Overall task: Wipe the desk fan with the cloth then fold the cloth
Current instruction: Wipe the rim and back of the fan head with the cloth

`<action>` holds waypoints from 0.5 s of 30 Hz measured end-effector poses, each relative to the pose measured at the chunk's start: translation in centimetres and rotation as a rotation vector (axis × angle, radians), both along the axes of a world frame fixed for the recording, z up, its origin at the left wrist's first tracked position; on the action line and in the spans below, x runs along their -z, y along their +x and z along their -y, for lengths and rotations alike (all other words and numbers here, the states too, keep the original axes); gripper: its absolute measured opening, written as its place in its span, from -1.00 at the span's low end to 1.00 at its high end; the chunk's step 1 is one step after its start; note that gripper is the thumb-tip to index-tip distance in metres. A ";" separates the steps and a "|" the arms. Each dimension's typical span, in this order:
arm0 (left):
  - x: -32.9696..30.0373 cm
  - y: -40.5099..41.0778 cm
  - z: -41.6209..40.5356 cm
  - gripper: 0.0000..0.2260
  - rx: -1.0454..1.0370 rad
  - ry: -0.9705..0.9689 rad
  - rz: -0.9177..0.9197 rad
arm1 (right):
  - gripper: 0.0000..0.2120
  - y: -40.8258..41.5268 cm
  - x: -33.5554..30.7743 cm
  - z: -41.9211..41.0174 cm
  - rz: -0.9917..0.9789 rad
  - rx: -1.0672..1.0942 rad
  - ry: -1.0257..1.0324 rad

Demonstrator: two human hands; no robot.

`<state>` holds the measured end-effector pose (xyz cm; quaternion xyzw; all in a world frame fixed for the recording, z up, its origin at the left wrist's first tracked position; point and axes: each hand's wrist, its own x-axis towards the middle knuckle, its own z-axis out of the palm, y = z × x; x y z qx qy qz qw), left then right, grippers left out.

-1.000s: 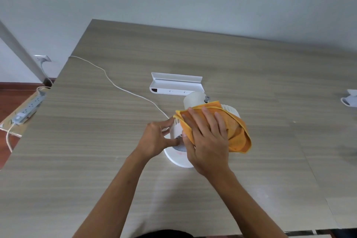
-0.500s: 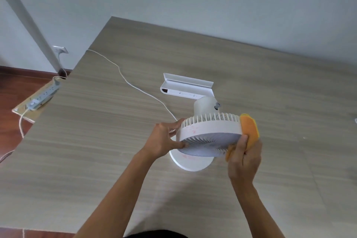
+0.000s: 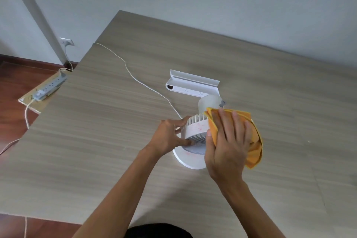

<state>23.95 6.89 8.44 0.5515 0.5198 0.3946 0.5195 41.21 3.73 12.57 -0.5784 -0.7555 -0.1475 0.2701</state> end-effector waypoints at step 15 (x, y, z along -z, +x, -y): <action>-0.9 -0.9 1.5 -0.44 0.118 0.043 -0.180 | -0.46 -1.7 -4.9 2.0 -0.243 -0.259 -0.343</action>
